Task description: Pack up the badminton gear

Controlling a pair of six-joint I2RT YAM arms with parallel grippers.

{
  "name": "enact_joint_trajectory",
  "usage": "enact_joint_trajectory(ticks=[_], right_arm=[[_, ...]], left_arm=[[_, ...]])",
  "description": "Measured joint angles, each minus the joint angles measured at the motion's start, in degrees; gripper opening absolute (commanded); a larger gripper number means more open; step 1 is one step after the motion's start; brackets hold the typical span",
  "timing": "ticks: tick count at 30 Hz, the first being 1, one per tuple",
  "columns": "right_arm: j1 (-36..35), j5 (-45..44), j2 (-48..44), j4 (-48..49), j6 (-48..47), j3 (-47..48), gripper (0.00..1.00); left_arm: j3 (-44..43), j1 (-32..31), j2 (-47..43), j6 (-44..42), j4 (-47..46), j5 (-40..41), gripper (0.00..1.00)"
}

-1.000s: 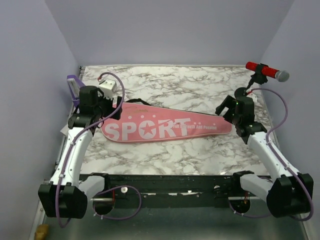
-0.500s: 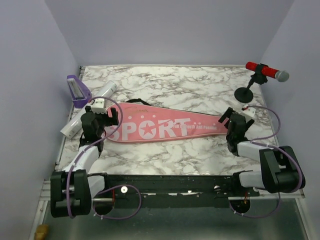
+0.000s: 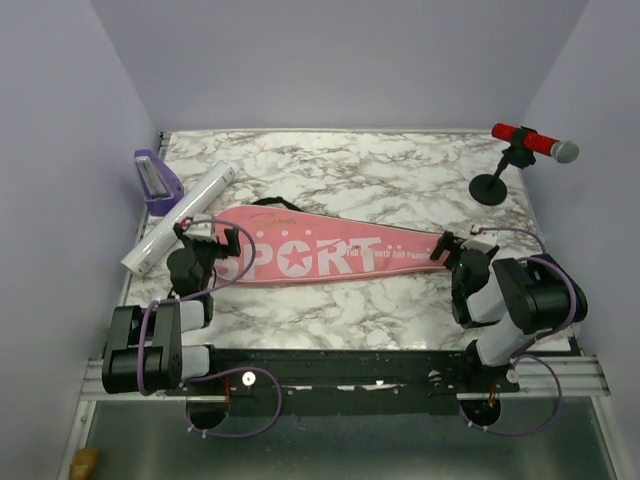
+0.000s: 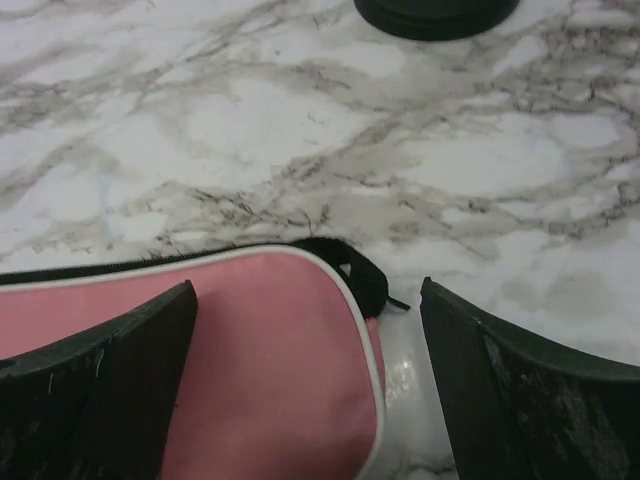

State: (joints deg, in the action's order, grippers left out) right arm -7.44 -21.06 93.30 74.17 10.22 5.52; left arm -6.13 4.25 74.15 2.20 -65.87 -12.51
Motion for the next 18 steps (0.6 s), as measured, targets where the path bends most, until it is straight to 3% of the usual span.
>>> enact_joint_trajectory(ticks=[4,18], right_arm=[[0.9,1.4,-0.1,-0.3,-0.3,5.8,1.0],[1.2,4.3,-0.4,0.8,-1.3,8.0,1.0]], left_arm=[[-6.2,-0.3,-0.4,0.0,0.8,0.0,0.99],[-6.6,-0.3,-0.7,0.0,2.1,0.0,0.99]])
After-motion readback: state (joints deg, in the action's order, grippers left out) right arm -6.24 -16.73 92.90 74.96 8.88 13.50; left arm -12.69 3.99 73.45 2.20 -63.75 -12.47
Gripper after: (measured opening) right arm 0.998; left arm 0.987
